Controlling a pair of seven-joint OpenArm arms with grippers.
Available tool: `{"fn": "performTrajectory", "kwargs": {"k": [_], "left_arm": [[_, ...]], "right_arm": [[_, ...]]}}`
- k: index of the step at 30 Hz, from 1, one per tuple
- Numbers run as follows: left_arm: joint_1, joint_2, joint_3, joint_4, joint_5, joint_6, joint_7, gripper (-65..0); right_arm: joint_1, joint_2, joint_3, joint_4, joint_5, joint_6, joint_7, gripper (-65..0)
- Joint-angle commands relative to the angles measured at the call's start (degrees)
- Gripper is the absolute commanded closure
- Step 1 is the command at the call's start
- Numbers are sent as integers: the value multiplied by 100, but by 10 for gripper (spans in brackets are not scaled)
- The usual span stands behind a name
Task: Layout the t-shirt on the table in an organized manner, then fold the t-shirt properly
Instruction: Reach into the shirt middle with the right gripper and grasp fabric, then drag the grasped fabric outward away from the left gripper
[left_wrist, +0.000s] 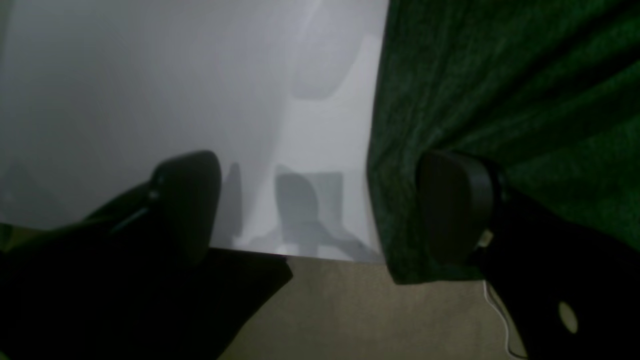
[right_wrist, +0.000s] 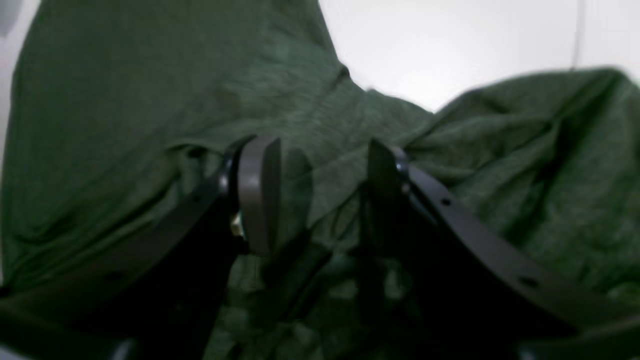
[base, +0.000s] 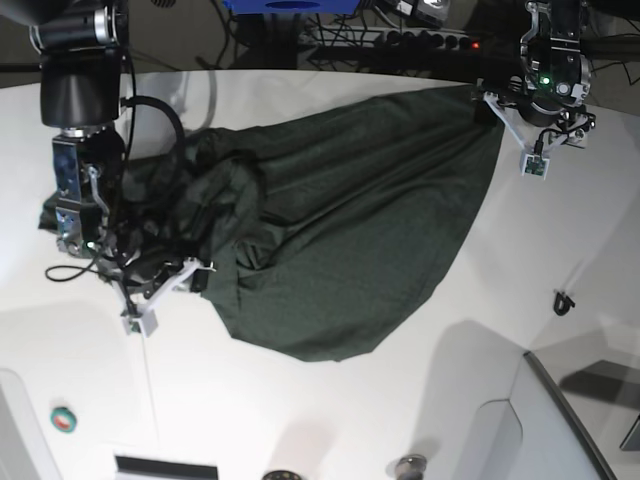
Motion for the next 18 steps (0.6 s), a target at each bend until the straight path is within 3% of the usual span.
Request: {"fn": "performTrajectory", "kwargs": {"k": [1, 14, 16, 18], "left_arm": [[-3, -72, -37, 83, 34, 29, -58, -599], [6, -72, -37, 83, 34, 29, -58, -599], [6, -72, -37, 83, 34, 29, -58, -599], [6, -72, -37, 83, 34, 29, -58, -599]], "right_arm": [[136, 37, 21, 79, 79, -1, 110, -263], [628, 54, 21, -1011, 70, -1, 119, -251], [628, 54, 21, -1011, 70, -1, 119, -170], [637, 54, 21, -1002, 70, -1, 119, 0]]}}
